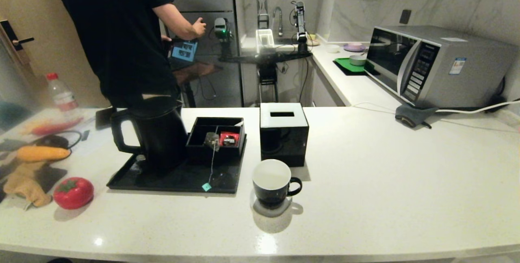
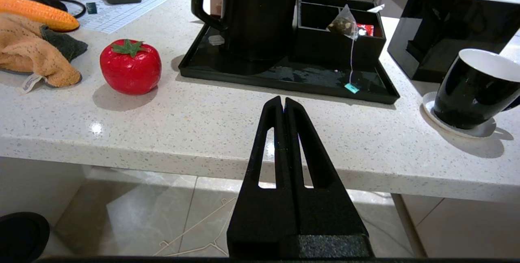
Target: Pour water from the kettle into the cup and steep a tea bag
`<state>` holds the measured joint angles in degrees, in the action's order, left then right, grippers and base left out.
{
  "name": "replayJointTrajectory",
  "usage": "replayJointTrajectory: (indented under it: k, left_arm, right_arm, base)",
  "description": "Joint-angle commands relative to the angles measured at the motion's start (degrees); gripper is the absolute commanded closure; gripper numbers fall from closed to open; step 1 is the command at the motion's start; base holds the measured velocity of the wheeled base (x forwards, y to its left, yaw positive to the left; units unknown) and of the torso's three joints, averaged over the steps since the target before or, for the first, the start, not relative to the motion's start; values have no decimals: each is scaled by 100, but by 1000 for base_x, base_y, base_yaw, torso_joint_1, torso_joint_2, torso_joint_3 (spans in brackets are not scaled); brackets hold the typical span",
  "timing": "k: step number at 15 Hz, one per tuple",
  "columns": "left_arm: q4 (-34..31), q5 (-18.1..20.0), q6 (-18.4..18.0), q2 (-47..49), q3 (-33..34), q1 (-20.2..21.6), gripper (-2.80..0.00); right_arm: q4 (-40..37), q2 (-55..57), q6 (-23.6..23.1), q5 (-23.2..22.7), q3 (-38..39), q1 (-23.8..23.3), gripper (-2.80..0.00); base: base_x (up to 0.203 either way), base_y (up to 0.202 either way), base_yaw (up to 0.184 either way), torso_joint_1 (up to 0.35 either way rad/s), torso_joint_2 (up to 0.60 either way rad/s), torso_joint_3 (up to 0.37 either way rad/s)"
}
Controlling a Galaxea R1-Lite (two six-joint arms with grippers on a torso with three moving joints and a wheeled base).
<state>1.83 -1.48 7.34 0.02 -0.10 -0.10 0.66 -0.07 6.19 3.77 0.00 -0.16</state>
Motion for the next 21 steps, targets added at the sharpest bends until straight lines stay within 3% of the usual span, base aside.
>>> replayJointTrajectory:
  k: [1, 21]
  left_arm:
    - [1, -2, 4, -2, 1, 1, 0]
    - [-55, -11, -3, -2, -20, 1, 0]
  right_arm:
    - [4, 7, 5, 1, 0, 6, 0]
    - [4, 7, 5, 1, 0, 1, 0]
  base:
    - [0, 0, 0, 0, 0, 0]
    - [0, 0, 0, 0, 0, 0]
